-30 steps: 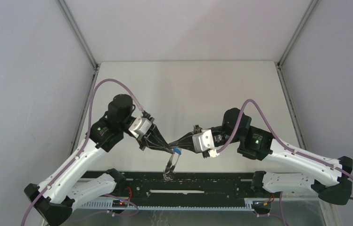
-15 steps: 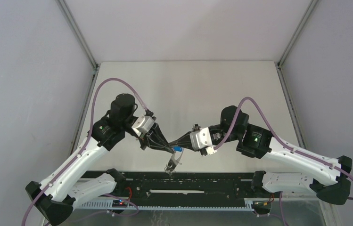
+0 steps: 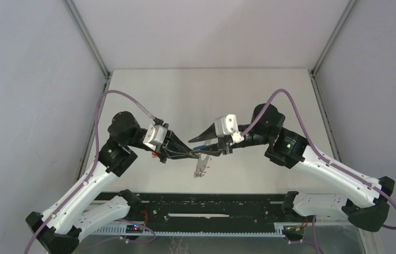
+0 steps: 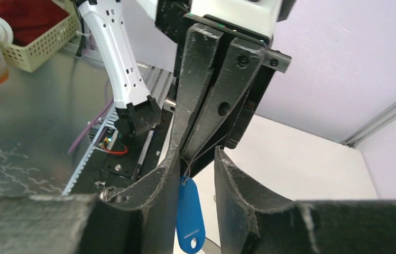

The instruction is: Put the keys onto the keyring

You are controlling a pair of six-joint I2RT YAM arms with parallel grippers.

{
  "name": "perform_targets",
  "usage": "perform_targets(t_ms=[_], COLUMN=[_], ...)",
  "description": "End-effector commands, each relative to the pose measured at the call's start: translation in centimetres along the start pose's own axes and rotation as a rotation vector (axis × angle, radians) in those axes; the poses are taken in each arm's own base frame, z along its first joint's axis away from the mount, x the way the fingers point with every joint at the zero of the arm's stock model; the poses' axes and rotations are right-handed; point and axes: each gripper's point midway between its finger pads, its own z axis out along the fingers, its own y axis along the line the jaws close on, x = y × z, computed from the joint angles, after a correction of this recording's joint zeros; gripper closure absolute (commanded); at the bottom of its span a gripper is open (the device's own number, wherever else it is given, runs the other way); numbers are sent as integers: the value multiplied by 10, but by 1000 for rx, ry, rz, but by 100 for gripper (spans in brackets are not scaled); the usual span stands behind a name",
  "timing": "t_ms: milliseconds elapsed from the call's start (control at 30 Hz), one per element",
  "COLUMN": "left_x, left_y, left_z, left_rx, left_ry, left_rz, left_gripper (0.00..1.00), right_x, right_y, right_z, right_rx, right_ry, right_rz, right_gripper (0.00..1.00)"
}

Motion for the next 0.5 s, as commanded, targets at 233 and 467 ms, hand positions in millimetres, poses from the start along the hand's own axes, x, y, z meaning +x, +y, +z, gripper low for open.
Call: perform_targets(t_ms=[233, 467], left_x=[-40, -43], left_y=[37, 31], left_z=[3, 1], left_rx=[-172, -166], left_ry=[-142, -161], left_rz=[183, 238], left_gripper=[100, 100], right_x=[-8, -23], right_y=[-18, -20], right_z=[2, 3], right_rx=[-82, -211], right_ry=[9, -20], right_rz=[342, 571], right_gripper=[62, 66])
